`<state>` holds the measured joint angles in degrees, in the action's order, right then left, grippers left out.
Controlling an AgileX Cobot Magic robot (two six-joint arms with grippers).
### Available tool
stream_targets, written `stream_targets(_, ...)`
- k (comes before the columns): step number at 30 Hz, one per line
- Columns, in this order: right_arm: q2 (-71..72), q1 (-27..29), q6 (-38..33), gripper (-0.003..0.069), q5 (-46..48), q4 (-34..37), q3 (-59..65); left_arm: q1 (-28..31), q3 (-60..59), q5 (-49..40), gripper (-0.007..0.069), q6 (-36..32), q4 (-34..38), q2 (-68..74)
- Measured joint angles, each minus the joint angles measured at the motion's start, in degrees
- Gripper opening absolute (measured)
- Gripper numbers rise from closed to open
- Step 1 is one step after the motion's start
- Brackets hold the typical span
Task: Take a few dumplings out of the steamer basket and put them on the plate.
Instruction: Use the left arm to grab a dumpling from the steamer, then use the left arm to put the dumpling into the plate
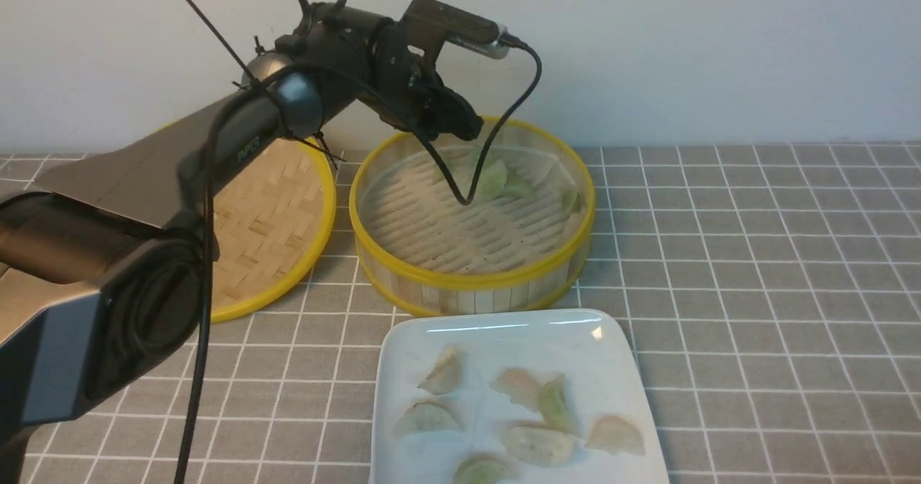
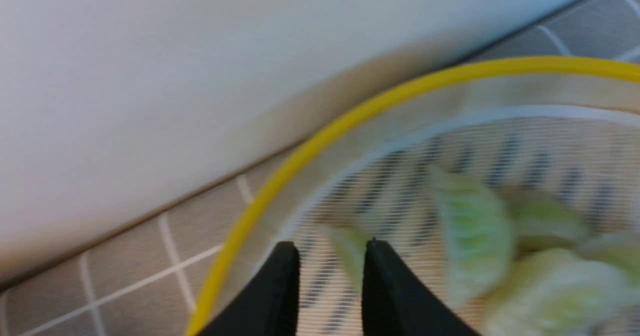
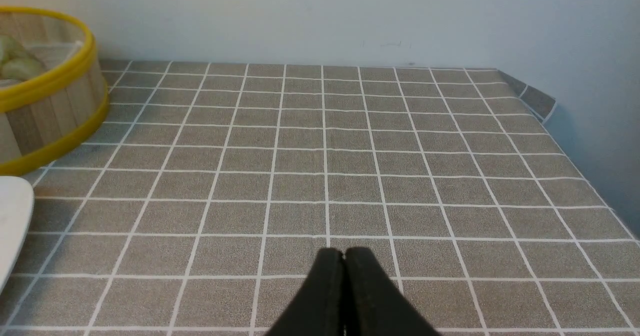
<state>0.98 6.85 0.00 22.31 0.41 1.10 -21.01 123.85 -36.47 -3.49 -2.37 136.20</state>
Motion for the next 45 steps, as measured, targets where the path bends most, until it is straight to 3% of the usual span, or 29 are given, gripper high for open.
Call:
stream_targets(9,0.0,0.0,0.6,-0.0015,0.0,0.0,0.0,0.1,0.1,0.2,0.0337,-1.4,1.2,5.0)
stream_targets(26,0.0,0.0,0.8,-0.0015,0.0,0.0,0.0,-0.1,0.5,5.9,0.0356,-1.7,-1.5,7.9)
stream_targets(29,0.0,0.0,0.8,-0.0015,0.0,0.0,0.0,-0.1,0.6,6.0,0.0318,-1.3,-1.4,8.2)
stream_targets(33,0.0,0.0,0.8,-0.0015,0.0,0.0,0.0,-0.3,0.9,5.4,0.0116,-1.1,-0.8,8.4)
stream_targets(37,0.0,0.0,0.8,-0.0015,0.0,0.0,0.0,-0.3,1.5,4.0,0.0111,-1.1,-1.4,8.3)
stream_targets(45,0.0,0.0,0.8,-0.0015,0.0,0.0,0.0,-0.2,5.8,-10.2,0.0111,-1.1,-3.0,4.6)
